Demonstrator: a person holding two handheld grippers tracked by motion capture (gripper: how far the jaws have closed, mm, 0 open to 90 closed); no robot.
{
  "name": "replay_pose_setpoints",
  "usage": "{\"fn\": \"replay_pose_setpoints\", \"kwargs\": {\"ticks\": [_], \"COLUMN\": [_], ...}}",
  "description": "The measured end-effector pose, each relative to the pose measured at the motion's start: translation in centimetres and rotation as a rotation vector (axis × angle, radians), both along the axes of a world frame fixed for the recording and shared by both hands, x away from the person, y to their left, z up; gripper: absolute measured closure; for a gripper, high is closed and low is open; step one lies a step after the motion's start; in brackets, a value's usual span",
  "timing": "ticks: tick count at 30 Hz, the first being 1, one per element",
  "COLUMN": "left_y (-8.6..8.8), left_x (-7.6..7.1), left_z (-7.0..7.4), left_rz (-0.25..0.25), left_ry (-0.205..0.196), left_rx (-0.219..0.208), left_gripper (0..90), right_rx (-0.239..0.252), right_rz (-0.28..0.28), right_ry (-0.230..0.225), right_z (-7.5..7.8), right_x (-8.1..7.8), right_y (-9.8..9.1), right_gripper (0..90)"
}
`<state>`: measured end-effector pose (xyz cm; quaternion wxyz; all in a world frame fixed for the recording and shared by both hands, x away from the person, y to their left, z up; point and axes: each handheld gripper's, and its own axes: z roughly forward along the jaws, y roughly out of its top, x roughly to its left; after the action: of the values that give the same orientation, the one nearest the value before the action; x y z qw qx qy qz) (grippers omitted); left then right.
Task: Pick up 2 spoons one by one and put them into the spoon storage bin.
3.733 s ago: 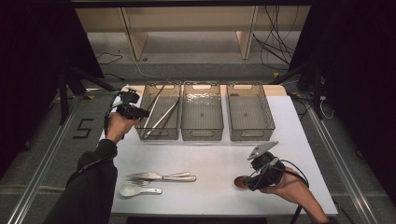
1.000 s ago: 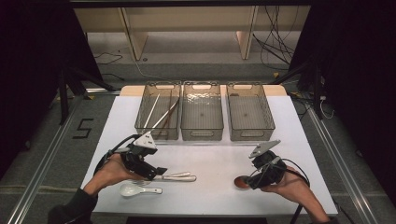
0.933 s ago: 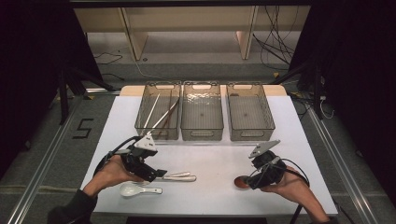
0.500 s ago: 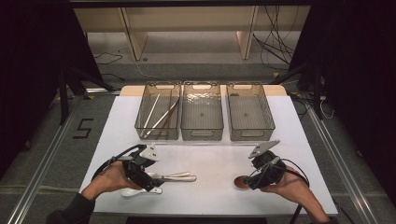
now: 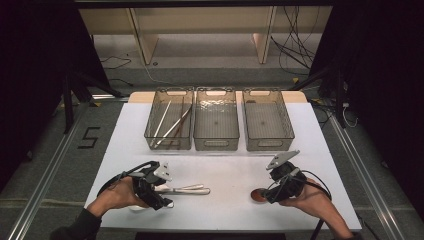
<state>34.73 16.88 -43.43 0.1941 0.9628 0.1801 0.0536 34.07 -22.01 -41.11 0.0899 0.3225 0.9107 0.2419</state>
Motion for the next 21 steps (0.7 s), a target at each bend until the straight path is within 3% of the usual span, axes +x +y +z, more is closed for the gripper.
{"fn": "replay_pose_setpoints", "kwargs": {"ticks": [6,12,15,21], "left_y": [0.1,0.1,0.1,0.4], "left_x": [-0.3,-0.6,-0.5,-0.5], "left_z": [-0.6,-0.9,-1.2,-1.9], "left_rz": [-0.034,-0.046,-0.066,-0.066], "left_ry": [0.025,0.060,0.072,0.097], "left_rx": [0.058,0.081,0.132,0.156], "left_gripper": [38.4,45.4,47.6,54.4], "right_rx": [-0.005,-0.006,-0.005,-0.007], "right_rz": [0.010,0.009,0.009,0.012], "right_ry": [-0.003,-0.003,-0.003,0.000], "right_z": [0.0,0.0,0.0,0.0], "right_x": [0.0,0.0,0.0,0.0], "right_y": [0.3,0.2,0.2,0.2], "right_gripper": [26.6,26.7,26.7,26.8]}}
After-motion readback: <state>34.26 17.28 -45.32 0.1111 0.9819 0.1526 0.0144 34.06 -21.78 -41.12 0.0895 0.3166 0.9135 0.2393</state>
